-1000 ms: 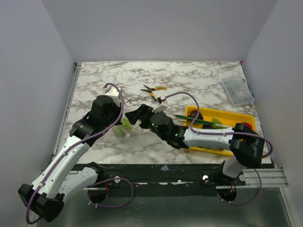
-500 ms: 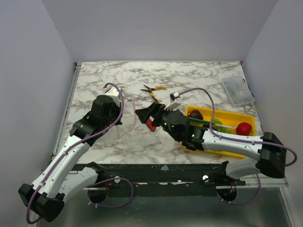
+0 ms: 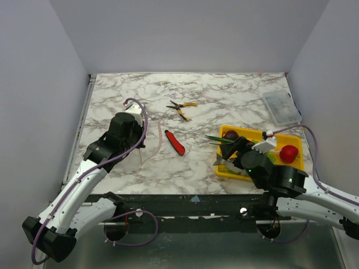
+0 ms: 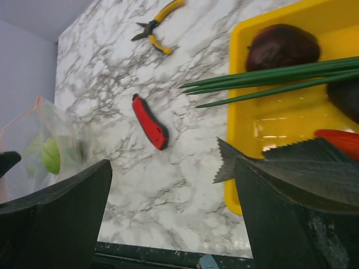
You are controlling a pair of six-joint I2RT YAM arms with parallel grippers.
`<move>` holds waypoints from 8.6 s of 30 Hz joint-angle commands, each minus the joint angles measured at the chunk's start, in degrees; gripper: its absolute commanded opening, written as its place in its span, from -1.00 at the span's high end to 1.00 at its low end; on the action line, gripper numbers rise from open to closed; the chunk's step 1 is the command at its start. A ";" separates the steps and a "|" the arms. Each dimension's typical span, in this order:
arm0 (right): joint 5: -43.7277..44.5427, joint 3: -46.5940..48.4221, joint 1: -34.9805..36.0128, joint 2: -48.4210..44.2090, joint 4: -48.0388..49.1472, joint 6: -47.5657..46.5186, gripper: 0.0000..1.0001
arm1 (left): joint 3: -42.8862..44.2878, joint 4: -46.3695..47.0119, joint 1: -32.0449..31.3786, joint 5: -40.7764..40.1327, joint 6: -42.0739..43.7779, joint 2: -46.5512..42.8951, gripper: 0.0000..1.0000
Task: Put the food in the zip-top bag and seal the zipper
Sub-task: Place the fake vegetable in the zipper food storage bag, then pick up the fake vegetable from the bin, then place the fake vegetable in the zipper food storage bag, then pick up the fake fish from the bin.
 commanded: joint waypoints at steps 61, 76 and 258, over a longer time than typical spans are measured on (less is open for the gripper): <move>-34.80 4.45 -45.71 43.77 21.77 -36.54 -0.36 | 0.01 0.80 0.43 2.40 -0.27 0.85 1.00; -28.72 -6.98 -45.70 13.77 30.53 -25.67 0.57 | 0.27 0.76 0.43 2.51 -0.27 1.43 1.00; -20.32 6.57 -14.98 34.29 -13.86 -74.17 -0.56 | -0.39 1.28 1.41 1.26 -0.36 -2.39 1.00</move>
